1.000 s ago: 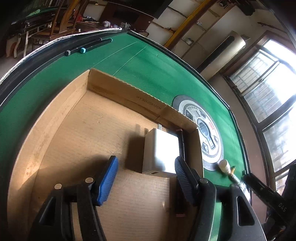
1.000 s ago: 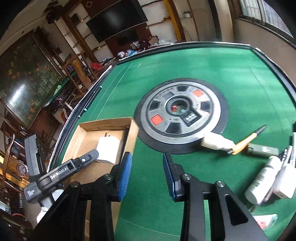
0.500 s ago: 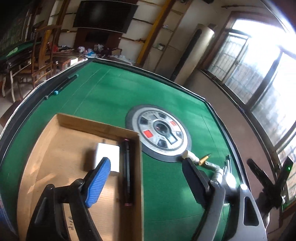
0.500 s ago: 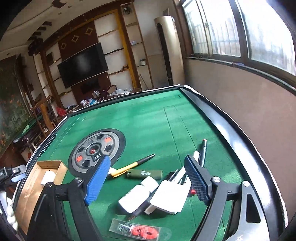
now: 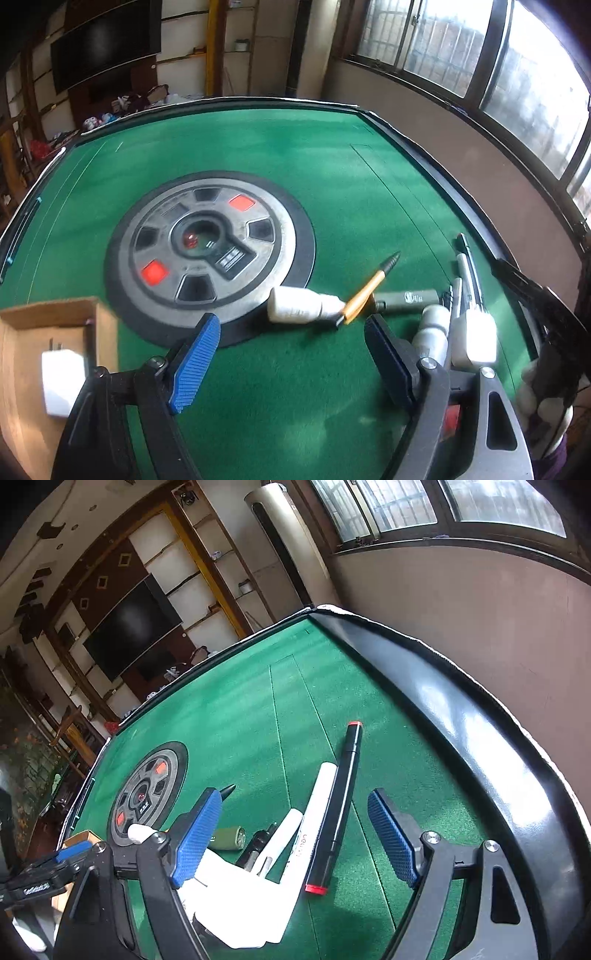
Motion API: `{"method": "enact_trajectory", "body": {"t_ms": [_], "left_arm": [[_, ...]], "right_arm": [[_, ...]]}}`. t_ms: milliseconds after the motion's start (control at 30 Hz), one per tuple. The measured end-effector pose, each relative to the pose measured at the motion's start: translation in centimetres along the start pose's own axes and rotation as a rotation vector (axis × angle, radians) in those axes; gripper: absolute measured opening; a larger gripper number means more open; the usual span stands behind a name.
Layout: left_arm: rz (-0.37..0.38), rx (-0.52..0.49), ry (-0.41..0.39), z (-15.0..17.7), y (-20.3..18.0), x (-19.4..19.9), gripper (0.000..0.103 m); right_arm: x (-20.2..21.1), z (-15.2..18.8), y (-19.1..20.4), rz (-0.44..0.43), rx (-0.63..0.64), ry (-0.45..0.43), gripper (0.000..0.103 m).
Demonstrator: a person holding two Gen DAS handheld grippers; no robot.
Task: Organize rigid objects
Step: 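Return the left tool to the pile and grasp the small white bottle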
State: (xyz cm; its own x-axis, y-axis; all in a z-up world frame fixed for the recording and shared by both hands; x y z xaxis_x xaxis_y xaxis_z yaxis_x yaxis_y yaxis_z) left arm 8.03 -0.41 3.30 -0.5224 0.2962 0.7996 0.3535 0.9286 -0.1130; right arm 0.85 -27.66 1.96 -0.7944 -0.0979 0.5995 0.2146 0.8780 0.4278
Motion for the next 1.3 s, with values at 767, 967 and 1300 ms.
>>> {"method": "enact_trajectory", "body": {"t_ms": [767,967,1300], "left_arm": [[0.051,0.076,0.088,4.0,0.6,1.1,0.055],[0.012,0.265,0.088,6.0,-0.2,1.0,0.06],[-0.037,0.126,0.041,5.7,-2.8,-0.8,0.036]], "right_arm": [[-1.0,1.3,0.6,0.022,0.021,0.055,0.081],[-1.1,1.4,0.9,0.002,0.026,0.063,0.081],[-1.2,1.5,0.8,0.017,0.032,0.06,0.081]]}}
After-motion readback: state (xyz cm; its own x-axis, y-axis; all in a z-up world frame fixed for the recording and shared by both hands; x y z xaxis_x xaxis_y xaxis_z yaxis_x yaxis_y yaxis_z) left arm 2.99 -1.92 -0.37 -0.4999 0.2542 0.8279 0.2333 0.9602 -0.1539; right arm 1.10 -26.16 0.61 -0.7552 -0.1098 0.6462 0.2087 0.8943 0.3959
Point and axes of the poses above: each gripper's, at about its wrist camera, not at the fingertips, and x roughly against the way its jaws point, y to its left, z to its underside, the point moved 3 cm from there along -x, roughly the way its jaws point, and after that the axes turned 3 degrees about -x, right-handed, at the moved point
